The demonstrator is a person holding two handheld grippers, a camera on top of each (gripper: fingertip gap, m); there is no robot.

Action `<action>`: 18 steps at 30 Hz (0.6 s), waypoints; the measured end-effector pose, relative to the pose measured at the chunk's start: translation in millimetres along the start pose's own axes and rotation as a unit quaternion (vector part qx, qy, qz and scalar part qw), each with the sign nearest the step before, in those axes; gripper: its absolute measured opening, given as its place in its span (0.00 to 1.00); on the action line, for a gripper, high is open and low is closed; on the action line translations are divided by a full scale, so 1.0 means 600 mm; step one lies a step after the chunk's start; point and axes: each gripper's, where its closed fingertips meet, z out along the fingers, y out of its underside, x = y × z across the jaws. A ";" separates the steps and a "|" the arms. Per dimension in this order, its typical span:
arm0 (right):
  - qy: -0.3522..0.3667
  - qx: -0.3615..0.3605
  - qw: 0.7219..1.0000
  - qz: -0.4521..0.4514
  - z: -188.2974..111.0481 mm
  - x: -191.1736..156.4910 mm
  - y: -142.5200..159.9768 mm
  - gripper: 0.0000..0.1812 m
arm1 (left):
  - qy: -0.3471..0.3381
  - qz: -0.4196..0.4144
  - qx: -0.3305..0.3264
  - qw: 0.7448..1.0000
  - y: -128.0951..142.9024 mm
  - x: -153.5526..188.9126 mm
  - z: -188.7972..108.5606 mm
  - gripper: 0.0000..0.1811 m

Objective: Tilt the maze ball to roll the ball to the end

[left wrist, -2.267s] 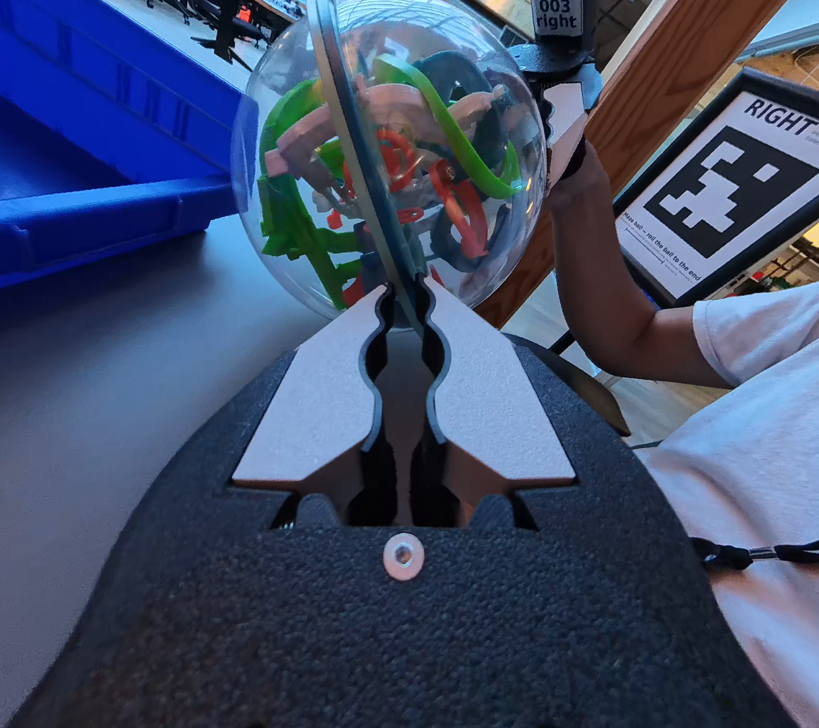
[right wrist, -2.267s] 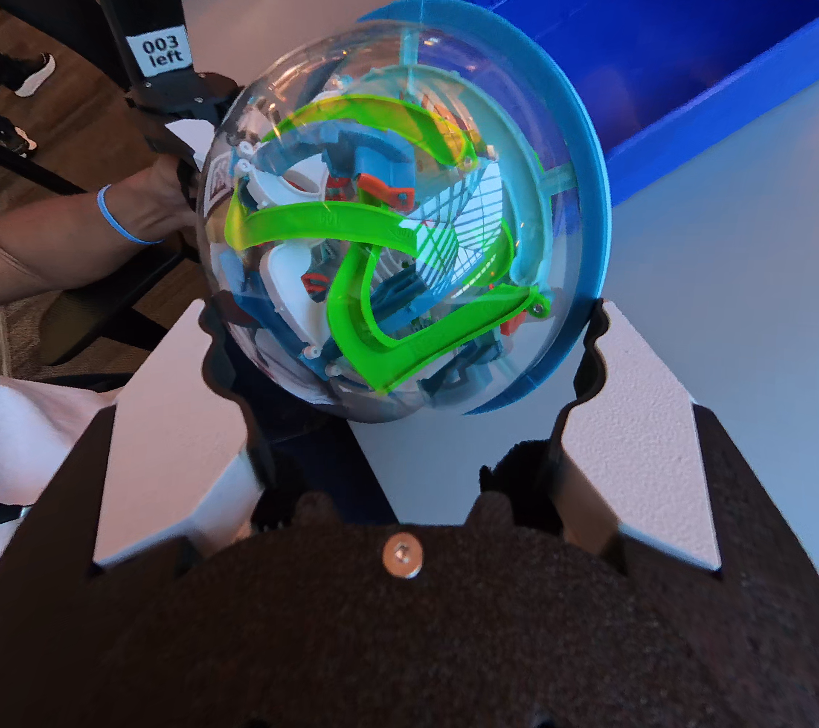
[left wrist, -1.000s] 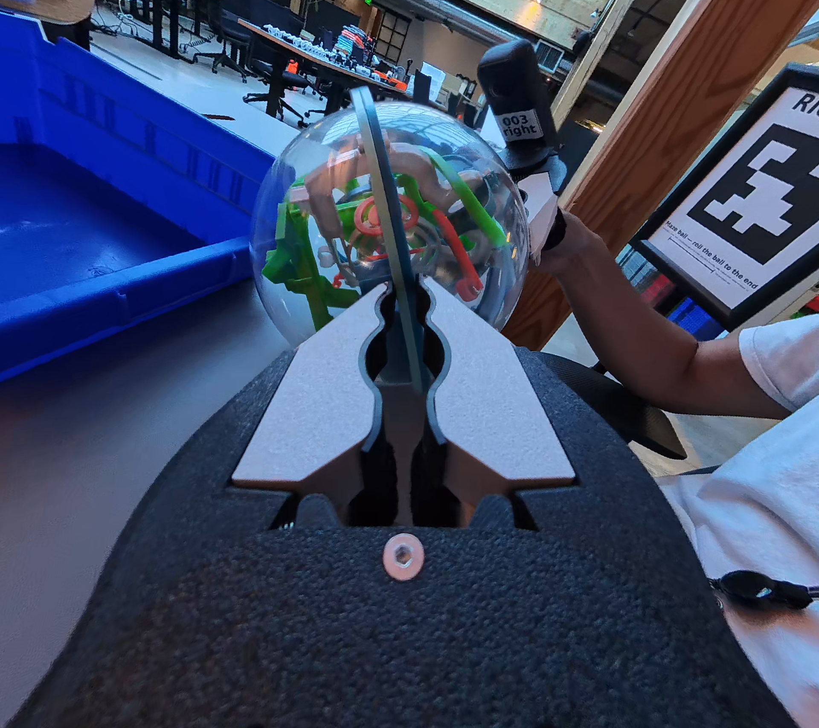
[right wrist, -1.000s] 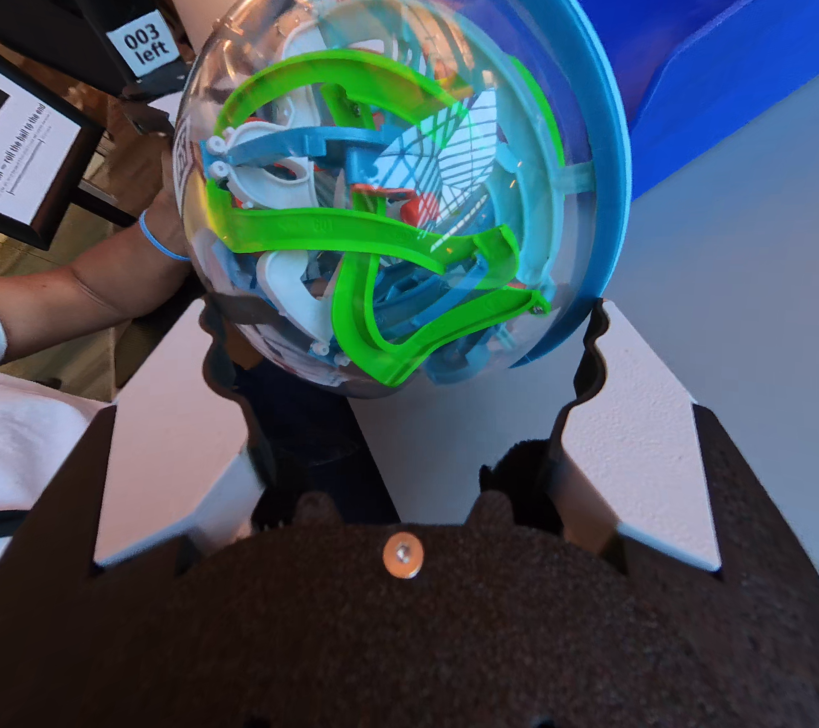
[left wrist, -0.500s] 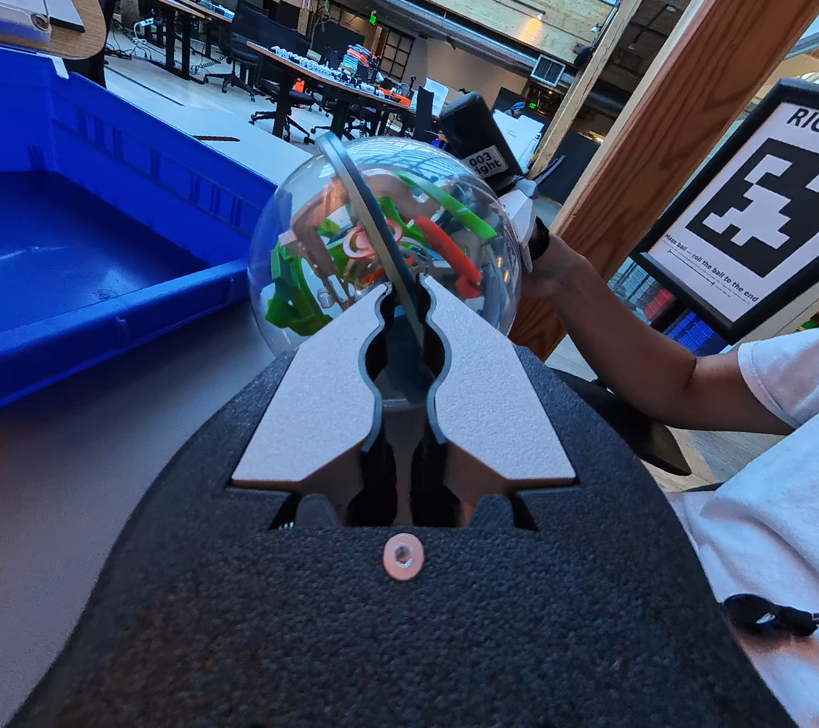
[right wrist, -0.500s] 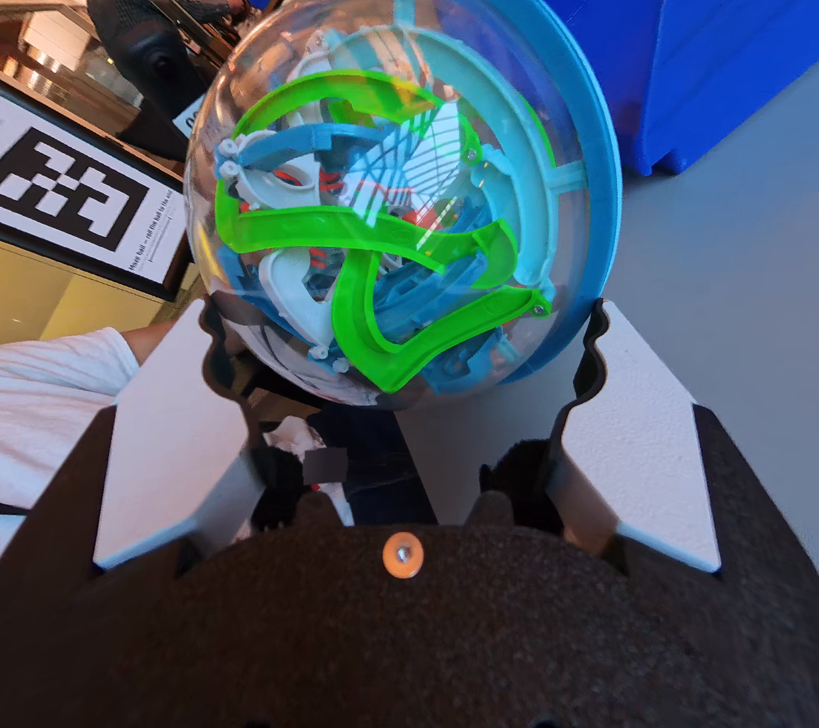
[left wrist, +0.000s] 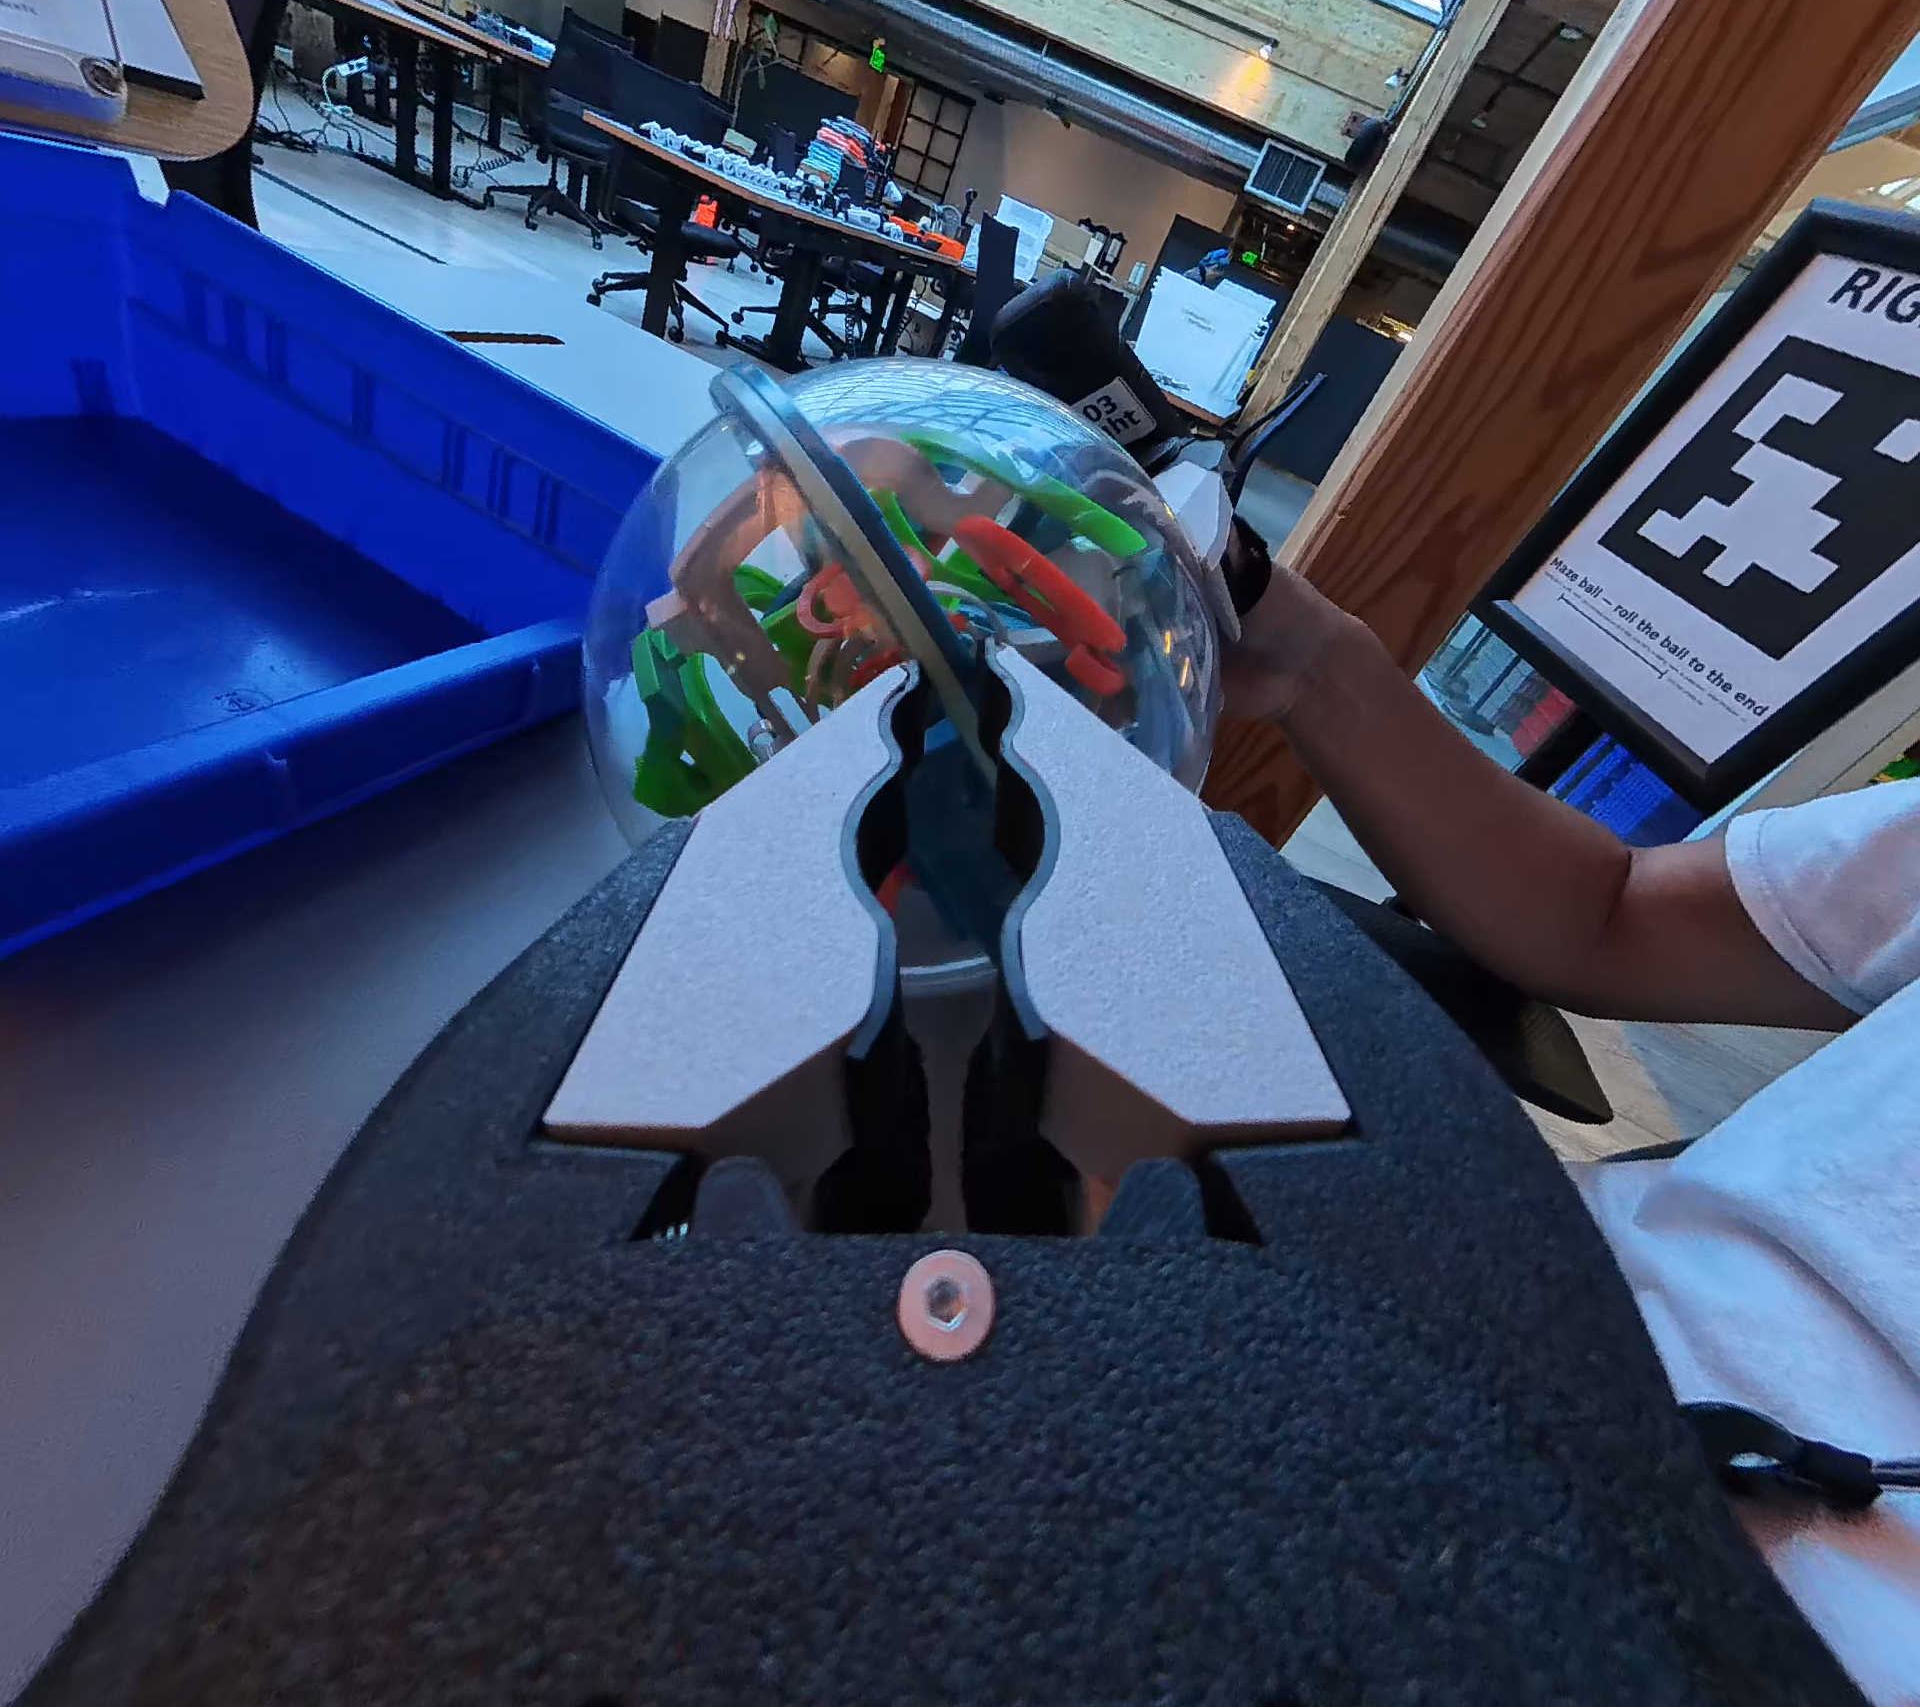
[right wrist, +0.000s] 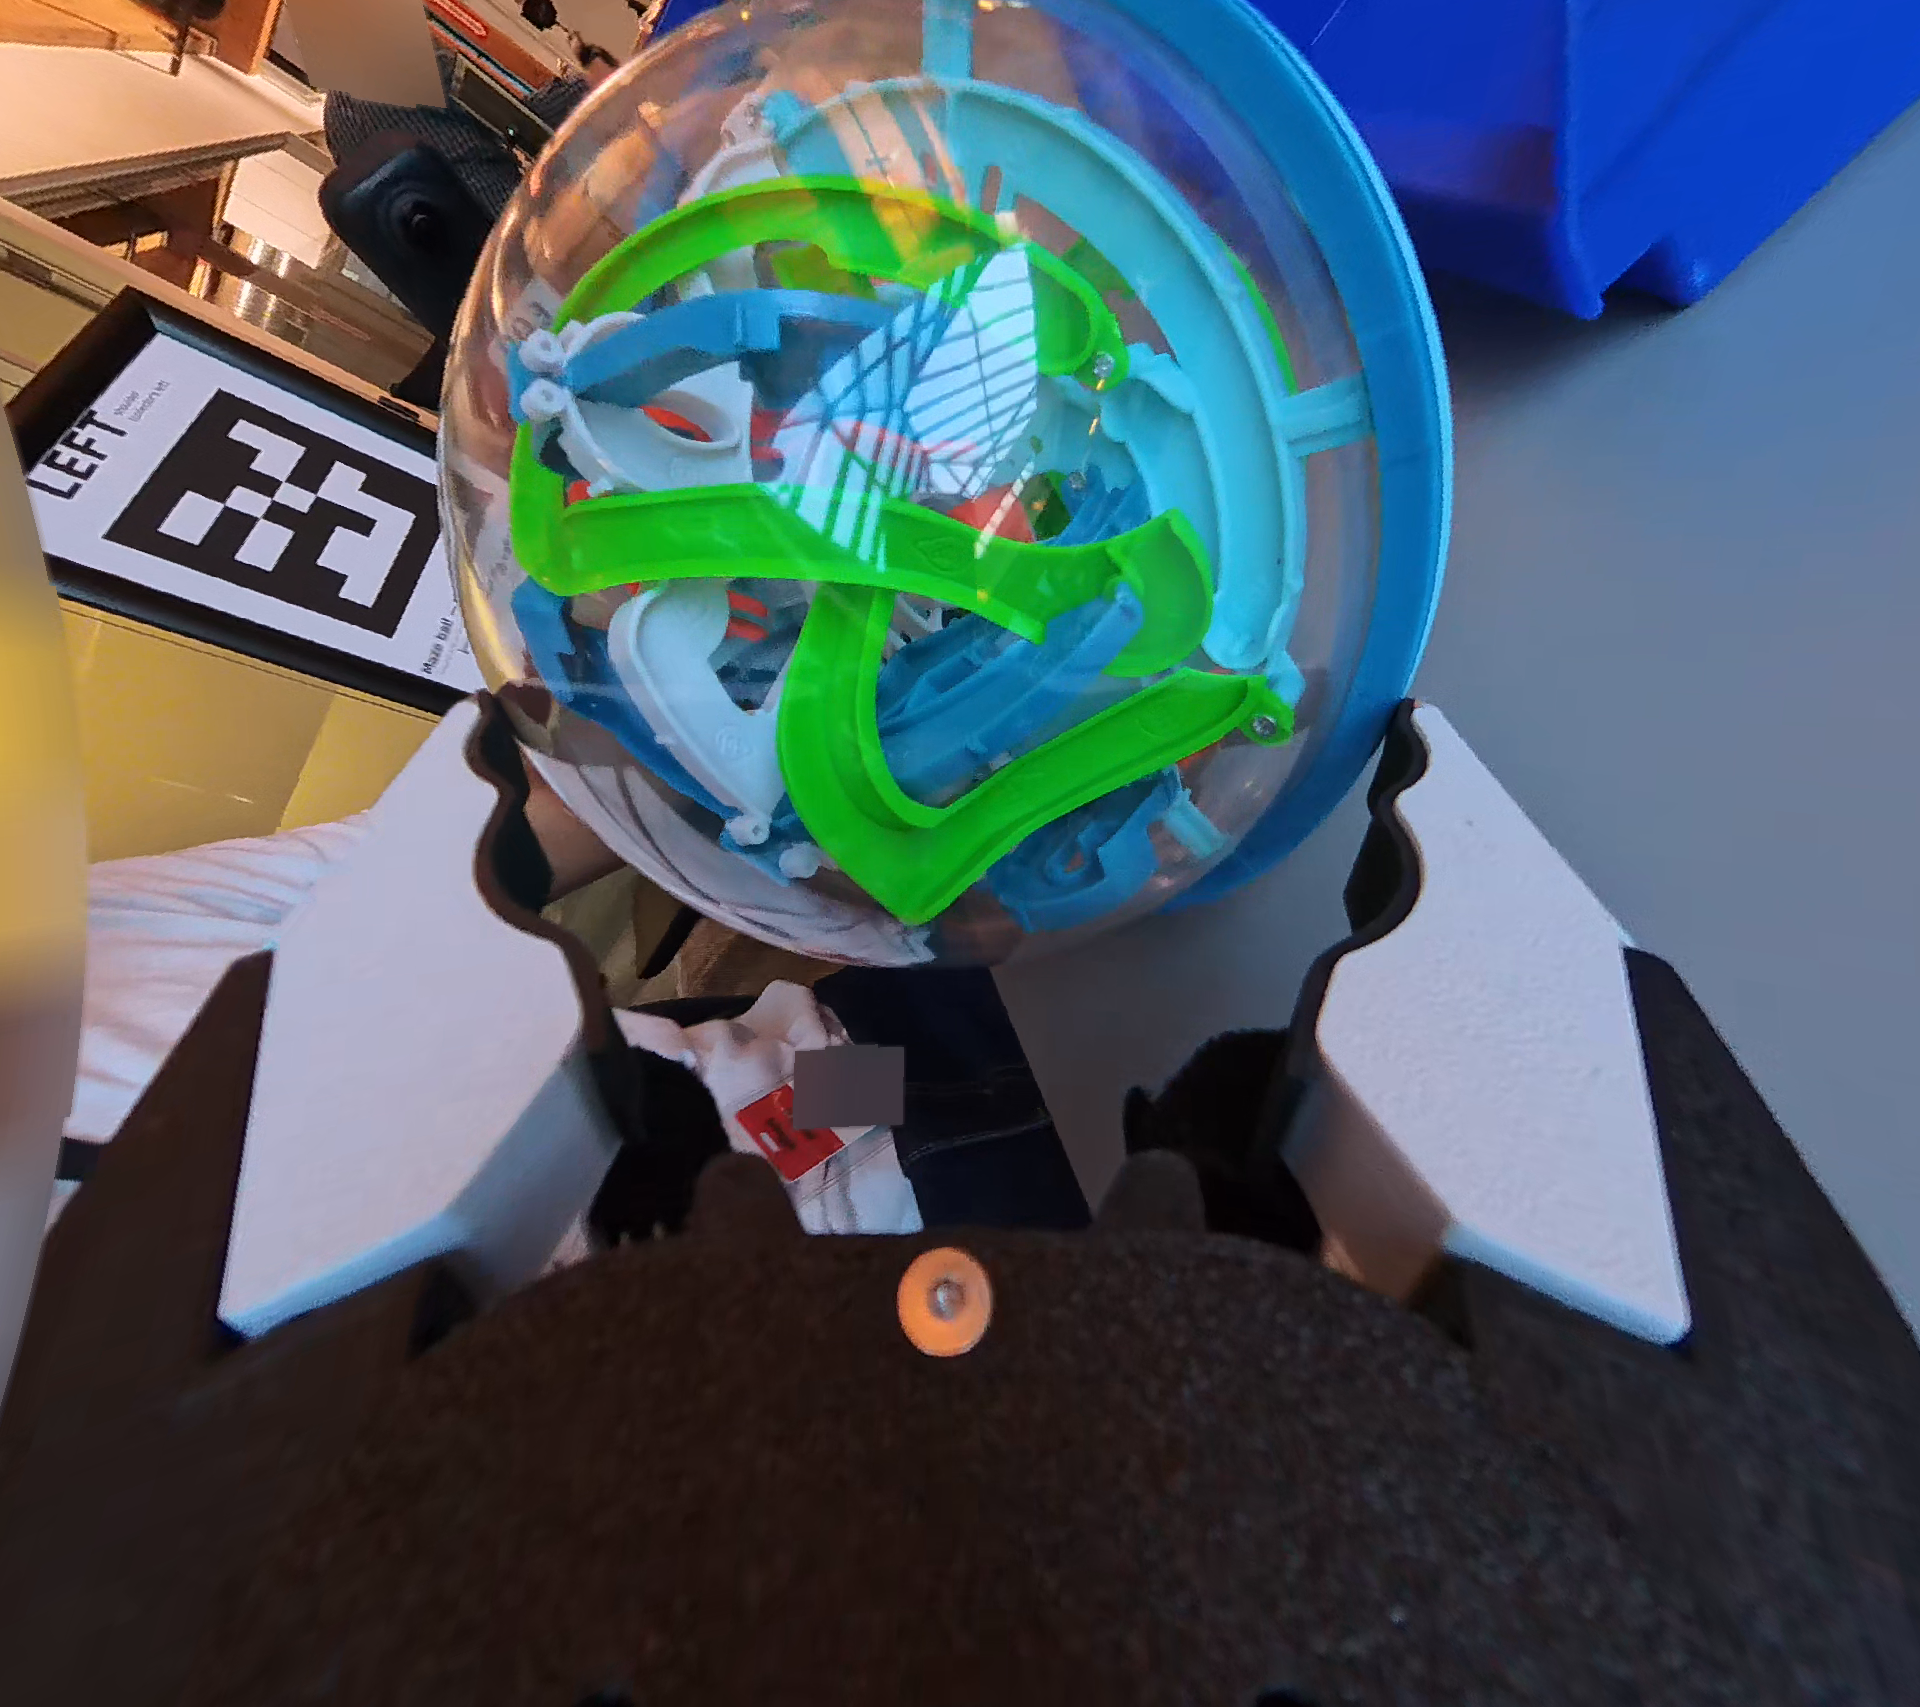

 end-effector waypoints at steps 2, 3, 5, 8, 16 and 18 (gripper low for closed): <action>-0.004 0.001 1.000 0.018 -0.001 0.000 -0.001 0.85 | 0.002 -0.007 0.002 1.000 0.001 0.000 0.001 0.04; -0.007 0.001 1.000 0.028 -0.002 0.000 -0.002 0.85 | 0.004 -0.011 0.004 1.000 0.000 0.000 0.001 0.04; -0.011 0.001 0.999 0.039 -0.003 0.001 -0.003 0.85 | 0.004 -0.012 0.004 1.000 0.000 0.001 0.002 0.04; -0.018 -0.006 0.998 0.053 -0.004 0.000 -0.001 0.85 | 0.005 -0.018 0.008 1.000 -0.002 0.003 0.003 0.04; -0.023 -0.014 0.997 0.077 -0.004 0.005 -0.012 0.83 | -0.009 -0.074 0.014 0.997 -0.003 -0.002 0.003 0.04; -0.021 -0.021 0.996 0.081 -0.003 0.006 -0.018 0.83 | -0.014 -0.096 0.018 0.995 0.000 -0.003 0.000 0.05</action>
